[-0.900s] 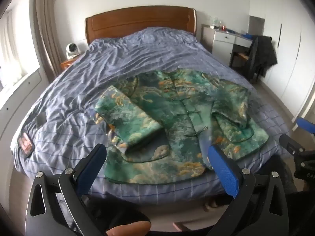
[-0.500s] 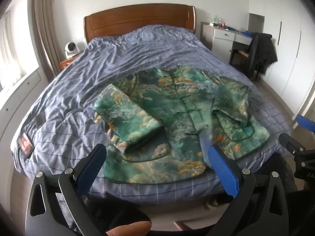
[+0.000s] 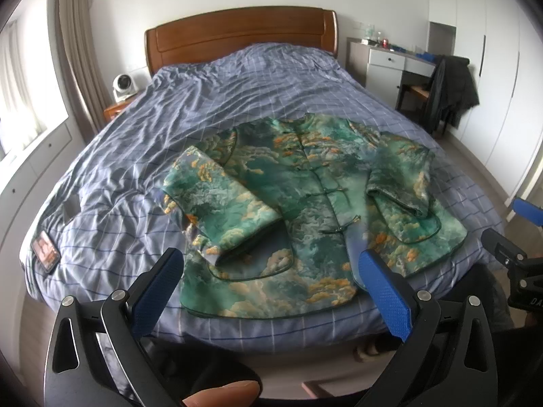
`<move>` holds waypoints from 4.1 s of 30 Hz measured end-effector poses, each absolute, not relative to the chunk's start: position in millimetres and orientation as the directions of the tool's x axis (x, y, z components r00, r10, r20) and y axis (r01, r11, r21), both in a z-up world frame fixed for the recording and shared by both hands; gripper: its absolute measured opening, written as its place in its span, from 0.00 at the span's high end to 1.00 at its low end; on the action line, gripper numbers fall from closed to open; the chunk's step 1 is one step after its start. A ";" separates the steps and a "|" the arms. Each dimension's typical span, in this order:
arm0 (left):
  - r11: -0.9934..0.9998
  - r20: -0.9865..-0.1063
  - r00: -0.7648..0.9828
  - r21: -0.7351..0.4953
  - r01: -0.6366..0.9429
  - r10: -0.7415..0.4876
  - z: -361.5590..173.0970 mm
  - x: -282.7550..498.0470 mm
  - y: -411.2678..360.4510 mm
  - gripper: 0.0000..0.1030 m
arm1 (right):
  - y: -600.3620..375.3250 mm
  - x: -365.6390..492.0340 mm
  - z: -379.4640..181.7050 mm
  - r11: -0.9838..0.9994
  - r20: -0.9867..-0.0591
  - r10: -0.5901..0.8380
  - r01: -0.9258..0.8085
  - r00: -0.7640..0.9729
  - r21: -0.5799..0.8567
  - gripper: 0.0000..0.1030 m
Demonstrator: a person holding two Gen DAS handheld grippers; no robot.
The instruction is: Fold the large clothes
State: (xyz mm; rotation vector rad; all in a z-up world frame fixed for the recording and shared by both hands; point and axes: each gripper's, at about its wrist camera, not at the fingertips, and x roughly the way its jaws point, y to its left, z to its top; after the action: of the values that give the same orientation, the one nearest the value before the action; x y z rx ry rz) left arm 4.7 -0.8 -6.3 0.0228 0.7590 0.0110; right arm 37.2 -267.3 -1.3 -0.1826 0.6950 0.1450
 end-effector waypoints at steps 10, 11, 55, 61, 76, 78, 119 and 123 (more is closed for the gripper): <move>1.000 -0.688 0.725 0.026 0.001 0.018 -6.0 5.0 -1.6 0.00 | -266.2 37.8 -0.2 0.974 -0.646 0.071 -0.193 0.760 -0.119 0.00; 1.000 -0.689 0.725 0.027 0.001 0.018 -6.0 5.3 -1.7 0.00 | -266.2 37.9 -0.4 0.974 -0.647 0.071 -0.193 0.760 -0.120 0.00; 1.000 -0.691 0.723 0.027 -0.001 0.019 -9.2 9.6 5.4 0.00 | -262.7 38.8 -1.8 0.972 -0.644 0.077 -0.200 0.761 -0.121 0.00; 1.000 -0.690 0.723 0.028 -0.001 0.020 -9.6 9.9 5.5 0.00 | -262.6 38.7 -2.0 0.972 -0.643 0.077 -0.201 0.762 -0.122 0.00; 1.000 -0.691 0.723 0.029 -0.002 0.021 -9.9 10.5 5.3 0.00 | -262.1 38.8 -2.0 0.972 -0.644 0.077 -0.201 0.761 -0.121 0.00; 1.000 -0.691 0.723 0.028 -0.002 0.021 -10.3 11.0 5.5 0.00 | -261.4 39.0 -2.2 0.972 -0.644 0.077 -0.201 0.761 -0.122 0.00; 0.999 -0.691 0.723 0.033 -0.002 0.024 -10.5 9.9 4.5 0.00 | -261.6 39.7 -2.4 0.972 -0.647 0.077 -0.201 0.759 -0.121 0.00; 0.999 -0.691 0.722 0.033 -0.001 0.024 -10.6 10.0 4.5 0.00 | -262.3 39.7 -2.3 0.972 -0.646 0.076 -0.201 0.759 -0.121 0.00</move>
State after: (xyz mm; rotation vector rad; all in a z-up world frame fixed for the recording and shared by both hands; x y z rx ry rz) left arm 10.0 4.5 -10.6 0.0307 0.7637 0.0138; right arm 39.7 -262.3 -2.3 -0.1874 0.6934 0.1519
